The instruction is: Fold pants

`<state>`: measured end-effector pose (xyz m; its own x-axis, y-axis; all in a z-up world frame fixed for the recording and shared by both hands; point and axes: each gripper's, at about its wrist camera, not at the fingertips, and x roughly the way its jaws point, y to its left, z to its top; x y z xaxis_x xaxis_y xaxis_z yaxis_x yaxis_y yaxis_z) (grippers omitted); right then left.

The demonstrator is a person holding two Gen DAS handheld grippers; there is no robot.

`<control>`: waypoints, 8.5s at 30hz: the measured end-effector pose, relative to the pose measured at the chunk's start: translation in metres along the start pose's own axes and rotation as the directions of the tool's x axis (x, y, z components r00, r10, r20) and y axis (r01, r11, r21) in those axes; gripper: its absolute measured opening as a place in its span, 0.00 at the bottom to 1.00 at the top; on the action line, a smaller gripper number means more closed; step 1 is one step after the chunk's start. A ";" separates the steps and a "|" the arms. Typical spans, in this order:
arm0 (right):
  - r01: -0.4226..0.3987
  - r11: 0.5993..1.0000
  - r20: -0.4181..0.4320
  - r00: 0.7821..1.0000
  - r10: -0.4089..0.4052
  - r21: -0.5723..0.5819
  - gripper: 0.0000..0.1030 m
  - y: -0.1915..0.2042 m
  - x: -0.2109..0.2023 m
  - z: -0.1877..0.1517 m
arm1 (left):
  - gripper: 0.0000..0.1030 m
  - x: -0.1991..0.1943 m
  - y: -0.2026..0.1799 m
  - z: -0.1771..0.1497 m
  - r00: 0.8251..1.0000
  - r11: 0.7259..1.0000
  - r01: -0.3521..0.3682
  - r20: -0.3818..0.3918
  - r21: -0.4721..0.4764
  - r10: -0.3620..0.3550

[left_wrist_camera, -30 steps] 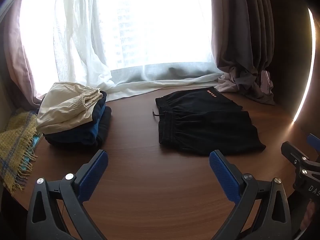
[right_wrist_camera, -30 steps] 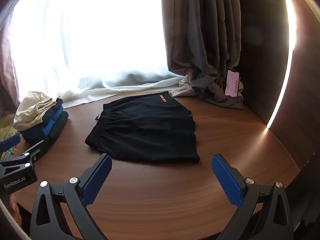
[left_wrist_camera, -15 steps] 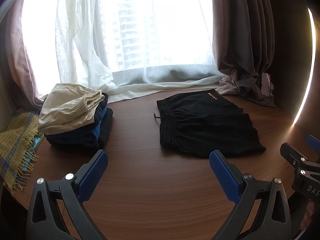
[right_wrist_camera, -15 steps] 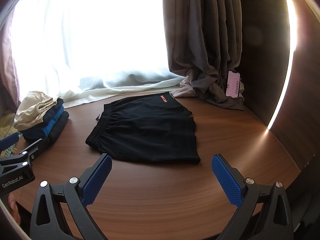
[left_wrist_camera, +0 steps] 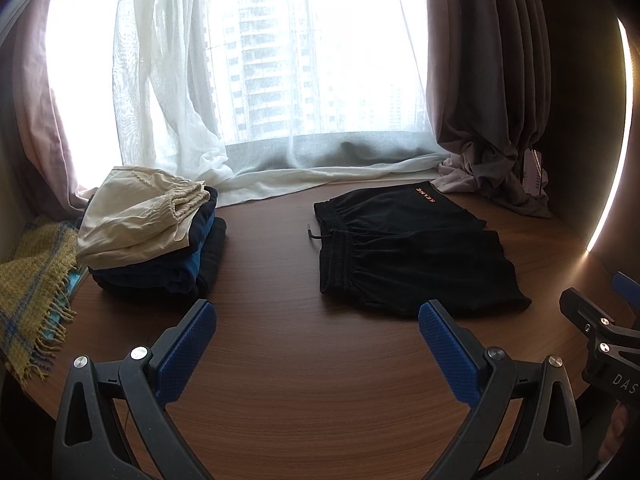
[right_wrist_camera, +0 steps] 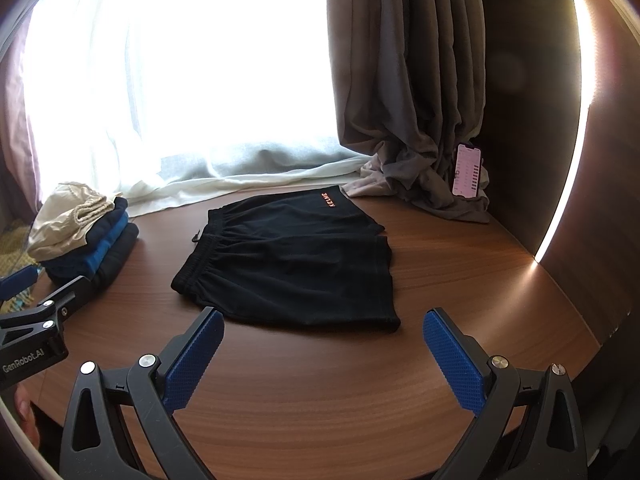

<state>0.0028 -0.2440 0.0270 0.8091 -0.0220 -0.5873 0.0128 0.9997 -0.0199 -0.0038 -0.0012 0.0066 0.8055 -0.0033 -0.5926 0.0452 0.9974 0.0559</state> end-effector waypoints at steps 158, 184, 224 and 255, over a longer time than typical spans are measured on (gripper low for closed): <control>0.212 0.885 -0.353 0.934 -0.059 0.415 0.46 -0.087 0.181 -0.026 | 0.35 0.204 -0.025 0.010 0.940 0.997 0.067 -0.334 -0.026 -0.072; 0.091 0.926 -0.224 0.974 -0.007 0.367 0.09 -0.073 0.112 0.016 | 0.35 0.154 -0.017 0.022 0.946 0.992 0.109 -0.299 -0.065 -0.124; -0.225 0.969 -0.075 0.970 0.233 0.101 0.09 -0.049 0.223 0.162 | 0.35 0.177 0.004 0.094 0.944 0.960 -0.192 -0.305 -0.204 0.124; -0.217 0.976 -0.262 0.941 0.216 0.026 0.09 0.013 0.409 0.171 | 0.60 0.271 0.034 0.095 0.857 0.915 -0.378 -0.428 -0.142 0.287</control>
<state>0.4346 -0.2390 -0.0749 0.6102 0.1933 -0.7683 -0.1477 0.9805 0.1294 0.2715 0.0246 -0.0758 0.4502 0.3144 -0.8357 -0.3465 0.9241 0.1611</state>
